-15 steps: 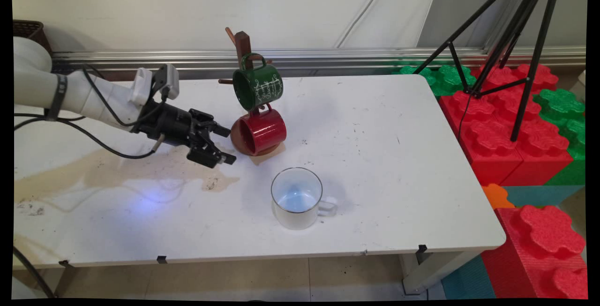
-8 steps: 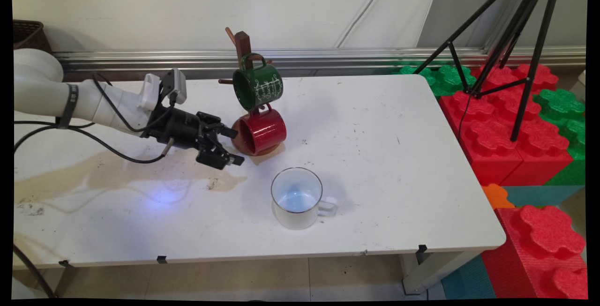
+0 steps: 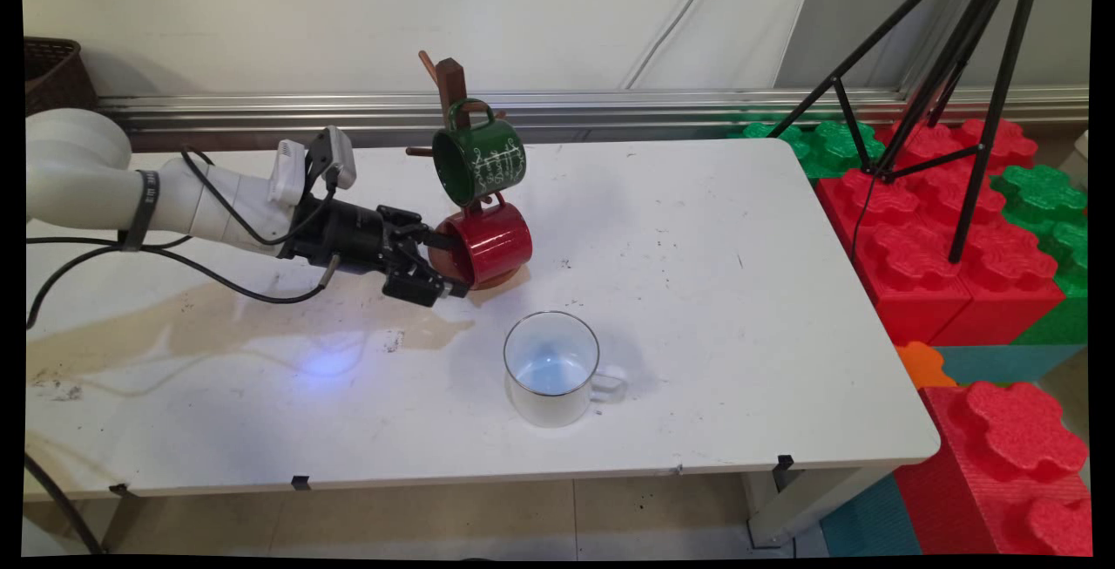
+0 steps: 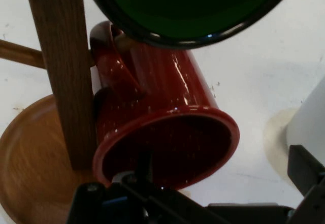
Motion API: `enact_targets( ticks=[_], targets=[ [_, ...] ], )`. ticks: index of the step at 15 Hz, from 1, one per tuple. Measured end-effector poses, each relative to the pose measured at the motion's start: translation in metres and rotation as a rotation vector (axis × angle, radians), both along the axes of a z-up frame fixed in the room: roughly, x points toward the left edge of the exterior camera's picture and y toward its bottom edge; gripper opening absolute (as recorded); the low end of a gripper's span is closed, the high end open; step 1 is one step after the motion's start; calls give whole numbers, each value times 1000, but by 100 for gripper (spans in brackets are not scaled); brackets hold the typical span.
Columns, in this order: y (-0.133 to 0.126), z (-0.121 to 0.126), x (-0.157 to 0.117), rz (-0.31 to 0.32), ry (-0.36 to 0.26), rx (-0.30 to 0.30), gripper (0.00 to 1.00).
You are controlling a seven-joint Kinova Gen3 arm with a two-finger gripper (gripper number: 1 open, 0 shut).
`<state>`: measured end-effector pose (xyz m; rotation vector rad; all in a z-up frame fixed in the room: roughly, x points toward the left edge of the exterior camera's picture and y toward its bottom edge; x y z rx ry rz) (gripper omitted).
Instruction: Pick up the red mug from the rack
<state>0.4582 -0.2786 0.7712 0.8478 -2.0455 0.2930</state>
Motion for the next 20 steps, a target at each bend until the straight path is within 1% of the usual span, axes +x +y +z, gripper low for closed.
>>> enact_targets(
  ticks=[8,20],
  targets=[
    [-5,-6,-7,40,53,-20,100],
    [-5,-13,-11,83,84,-19,100]
  ],
)
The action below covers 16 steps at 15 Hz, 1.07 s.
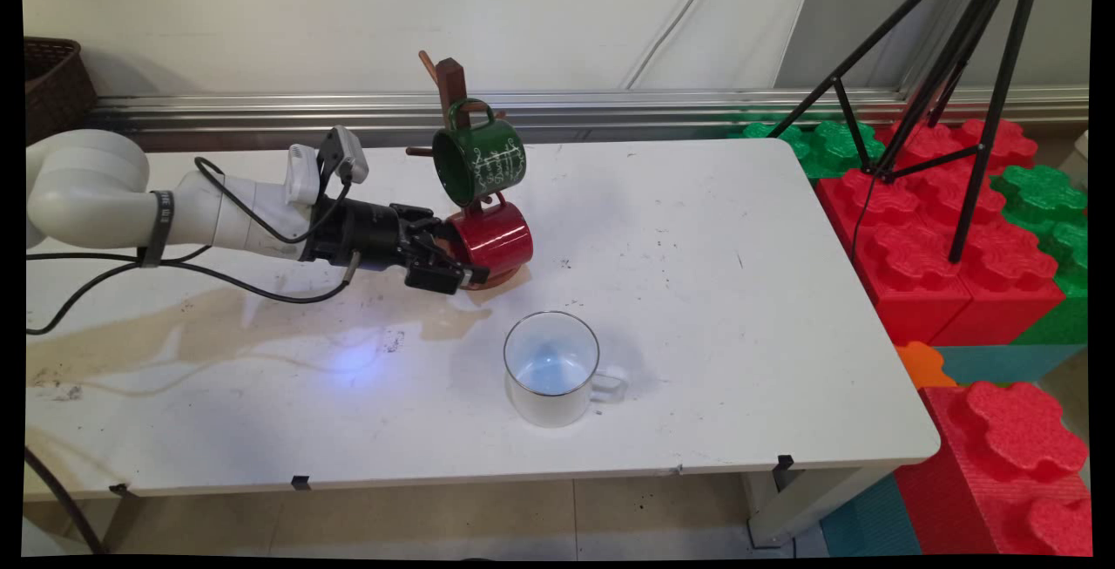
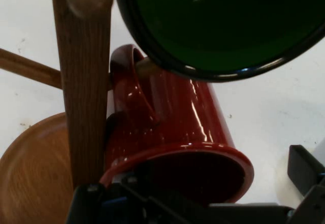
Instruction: Pick up the red mug from the rack
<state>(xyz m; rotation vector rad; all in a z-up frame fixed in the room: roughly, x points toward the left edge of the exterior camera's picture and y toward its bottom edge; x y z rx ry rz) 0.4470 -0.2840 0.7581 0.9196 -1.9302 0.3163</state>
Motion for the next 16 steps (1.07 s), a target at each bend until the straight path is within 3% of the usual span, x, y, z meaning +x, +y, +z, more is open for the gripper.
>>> enact_targets(
  ticks=[8,9,16],
  targets=[
    [0,-1,1,8,2,-2,100],
    [1,-1,1,5,2,-2,0],
    [5,-1,1,-12,3,4,0]
  ],
)
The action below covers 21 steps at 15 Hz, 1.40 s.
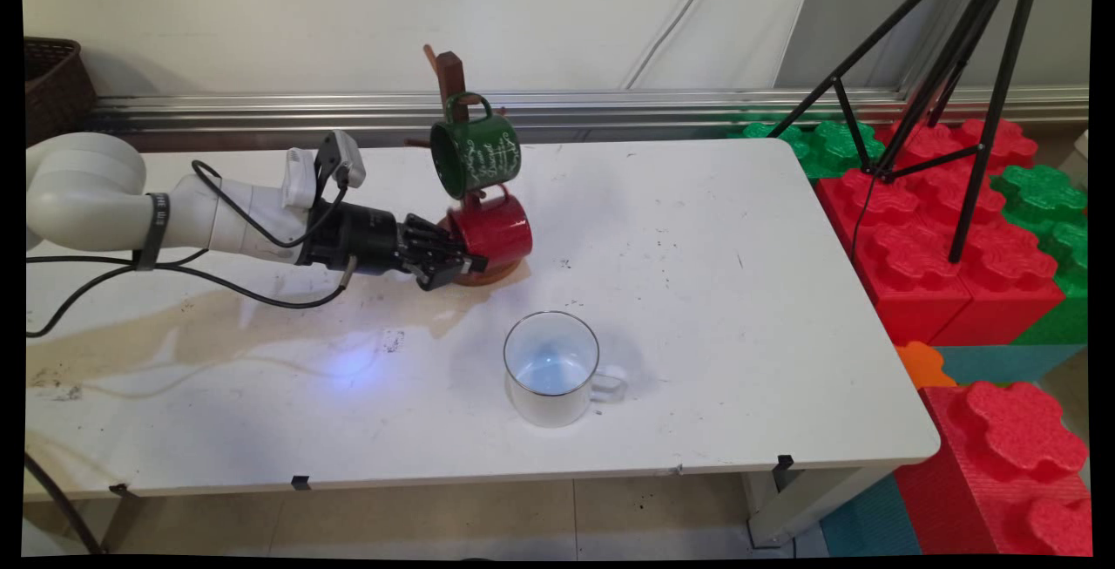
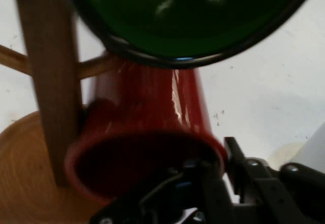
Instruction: Place the picked object on the table
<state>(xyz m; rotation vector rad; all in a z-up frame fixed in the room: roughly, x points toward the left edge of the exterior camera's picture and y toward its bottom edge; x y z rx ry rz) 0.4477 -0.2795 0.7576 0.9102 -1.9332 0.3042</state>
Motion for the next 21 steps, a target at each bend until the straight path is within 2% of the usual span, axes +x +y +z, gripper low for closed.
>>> enact_targets(
  ticks=[21],
  targets=[
    [27,26,6,-69,23,9,0]
  ],
)
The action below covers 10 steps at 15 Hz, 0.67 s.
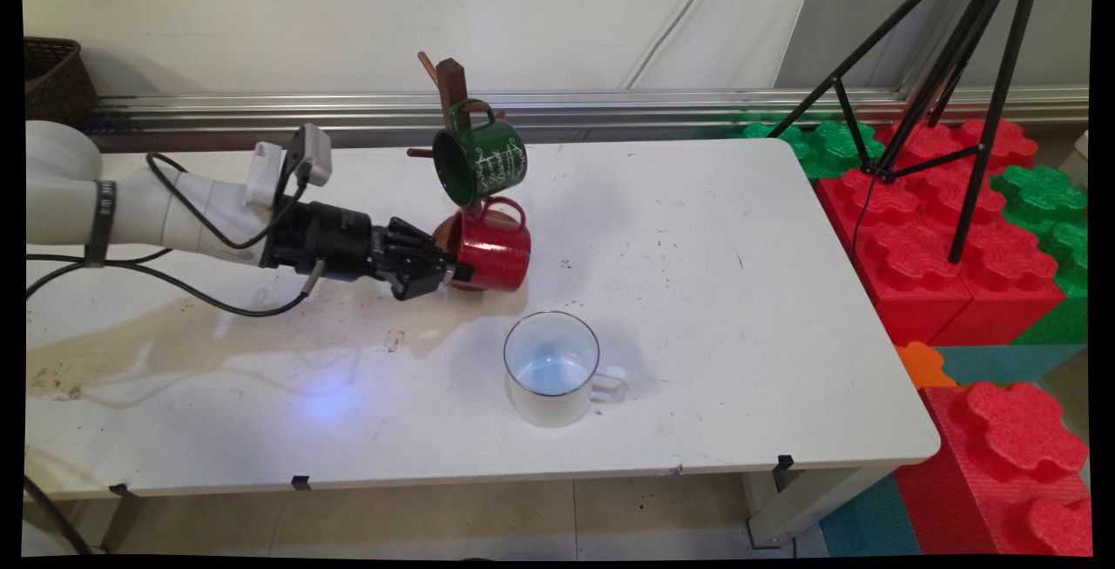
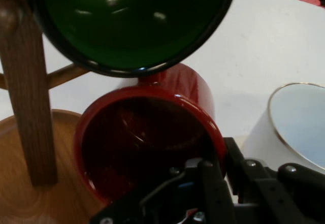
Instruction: Place the picked object on the table
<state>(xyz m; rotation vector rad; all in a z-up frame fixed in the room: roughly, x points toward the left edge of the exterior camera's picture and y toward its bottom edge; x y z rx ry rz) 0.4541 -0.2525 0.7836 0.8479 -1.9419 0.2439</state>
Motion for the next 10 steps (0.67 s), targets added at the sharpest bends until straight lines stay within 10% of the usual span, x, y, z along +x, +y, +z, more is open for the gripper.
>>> enact_targets(
  ticks=[10],
  targets=[
    [20,20,11,-53,-12,4,0]
  ],
)
